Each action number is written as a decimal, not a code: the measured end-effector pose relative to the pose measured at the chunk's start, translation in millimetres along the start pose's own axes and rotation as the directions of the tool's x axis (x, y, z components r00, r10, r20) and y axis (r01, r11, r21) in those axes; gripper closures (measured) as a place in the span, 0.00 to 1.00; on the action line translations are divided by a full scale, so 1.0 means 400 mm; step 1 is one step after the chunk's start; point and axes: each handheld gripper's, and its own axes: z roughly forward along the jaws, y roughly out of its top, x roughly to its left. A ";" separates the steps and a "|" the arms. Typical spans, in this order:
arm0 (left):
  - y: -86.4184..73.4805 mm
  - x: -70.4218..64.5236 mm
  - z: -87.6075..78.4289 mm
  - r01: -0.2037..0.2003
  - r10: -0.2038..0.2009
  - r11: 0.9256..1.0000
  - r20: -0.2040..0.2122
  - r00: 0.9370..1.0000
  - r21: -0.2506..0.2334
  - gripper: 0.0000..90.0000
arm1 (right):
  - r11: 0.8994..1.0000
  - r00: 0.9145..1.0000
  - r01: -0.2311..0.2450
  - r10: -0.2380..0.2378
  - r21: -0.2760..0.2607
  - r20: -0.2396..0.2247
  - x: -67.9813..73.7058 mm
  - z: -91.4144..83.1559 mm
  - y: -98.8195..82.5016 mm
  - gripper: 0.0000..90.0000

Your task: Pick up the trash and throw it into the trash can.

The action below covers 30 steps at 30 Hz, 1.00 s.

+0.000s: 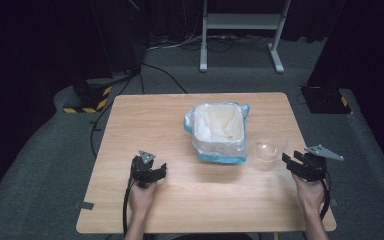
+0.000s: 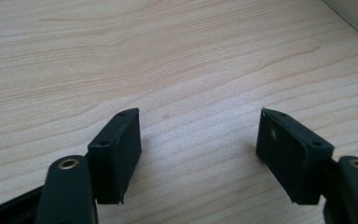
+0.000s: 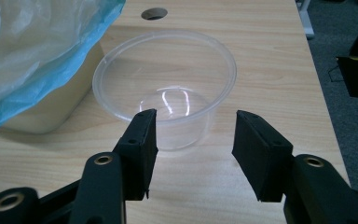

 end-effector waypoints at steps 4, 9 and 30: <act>0.000 0.000 0.000 0.000 0.000 1.000 0.000 1.000 0.000 0.34 | 1.000 1.000 0.015 -0.015 0.015 0.013 -0.004 0.015 0.023 0.62; 0.000 0.000 0.000 0.000 0.000 1.000 0.000 1.000 0.000 0.34 | 1.000 0.999 0.024 -0.024 0.020 0.030 -0.013 0.036 0.045 0.65; 0.000 0.000 0.000 0.000 0.000 1.000 0.000 1.000 0.000 0.34 | 0.998 0.999 -0.012 0.010 0.056 0.037 -0.054 0.108 0.099 0.71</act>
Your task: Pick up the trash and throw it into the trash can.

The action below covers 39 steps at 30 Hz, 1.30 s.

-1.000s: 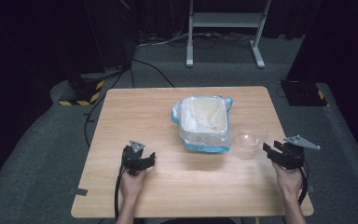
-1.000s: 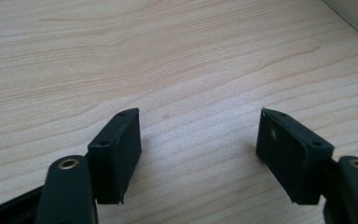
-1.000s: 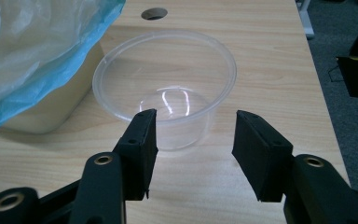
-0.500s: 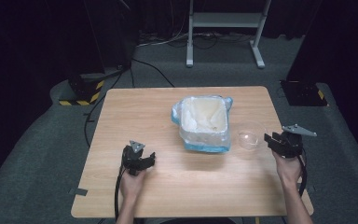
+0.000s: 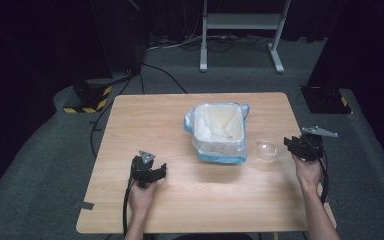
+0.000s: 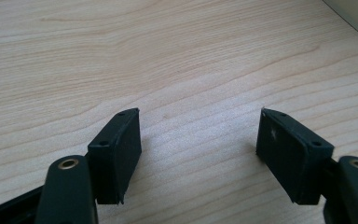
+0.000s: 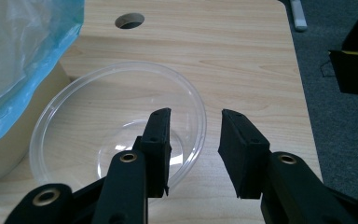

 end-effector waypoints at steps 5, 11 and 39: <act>0.000 0.000 0.000 0.000 0.000 1.000 0.000 1.000 0.000 0.34 | 1.000 1.000 -0.014 0.013 0.024 0.010 -0.008 0.027 0.001 0.72; 0.000 0.000 0.000 0.000 0.000 1.000 0.000 1.000 0.000 0.34 | 0.999 1.000 -0.003 0.002 0.054 0.026 -0.008 0.050 -0.003 0.73; 0.000 0.000 0.000 0.001 -0.001 1.000 0.001 1.000 0.000 0.34 | 0.997 0.998 -0.033 0.036 0.063 -0.056 -0.005 0.064 -0.004 0.93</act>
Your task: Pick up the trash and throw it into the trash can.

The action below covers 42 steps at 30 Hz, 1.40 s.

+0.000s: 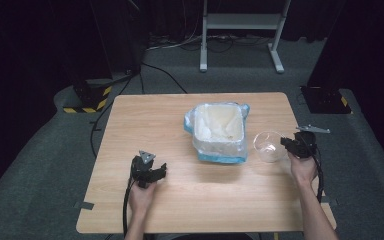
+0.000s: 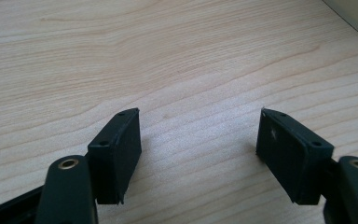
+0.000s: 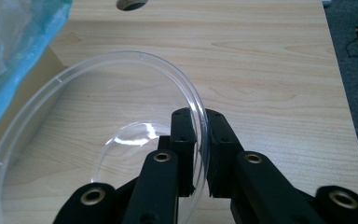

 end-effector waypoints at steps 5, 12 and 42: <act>0.000 0.000 0.000 0.000 0.000 1.000 0.000 1.000 0.000 0.34 | 1.000 1.000 0.016 -0.016 -0.008 0.003 0.006 -0.010 0.003 0.93; 0.000 0.000 0.000 0.000 0.000 1.000 0.000 1.000 0.000 0.34 | 0.997 0.997 0.075 -0.075 -0.016 0.024 0.028 -0.036 0.022 0.94; 0.000 0.000 0.000 0.000 0.000 1.000 0.001 1.000 0.000 0.34 | 0.979 0.985 0.173 -0.175 -0.104 -0.010 0.094 -0.178 0.127 0.94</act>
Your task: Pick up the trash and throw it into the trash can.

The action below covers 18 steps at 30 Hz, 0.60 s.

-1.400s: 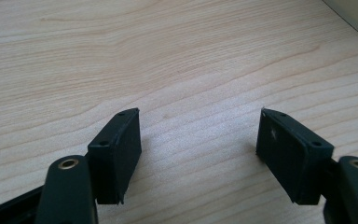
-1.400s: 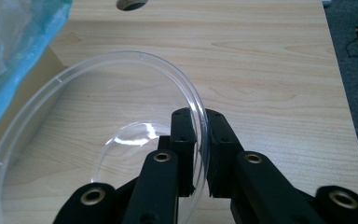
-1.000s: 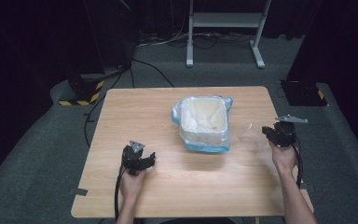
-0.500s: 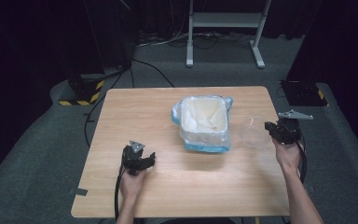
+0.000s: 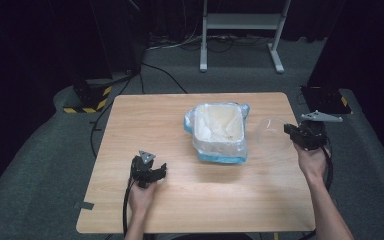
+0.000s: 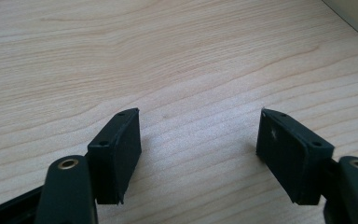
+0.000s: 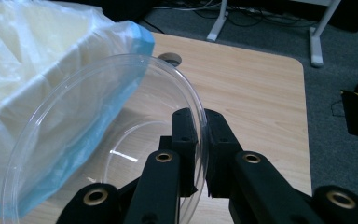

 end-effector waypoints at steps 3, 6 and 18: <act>0.000 0.000 0.000 0.000 0.000 1.000 0.000 1.000 0.000 0.34 | 1.000 1.000 0.007 -0.007 -0.008 -0.012 0.005 -0.011 0.016 0.94; 0.000 0.000 0.000 0.000 0.000 1.000 0.001 1.000 0.000 0.34 | 1.000 1.000 0.003 -0.003 -0.021 -0.022 0.008 -0.020 0.029 0.93; 0.000 0.000 0.000 0.000 0.000 1.000 0.001 1.000 0.000 0.34 | 0.998 0.998 0.017 -0.021 -0.060 -0.062 0.034 -0.052 0.089 0.93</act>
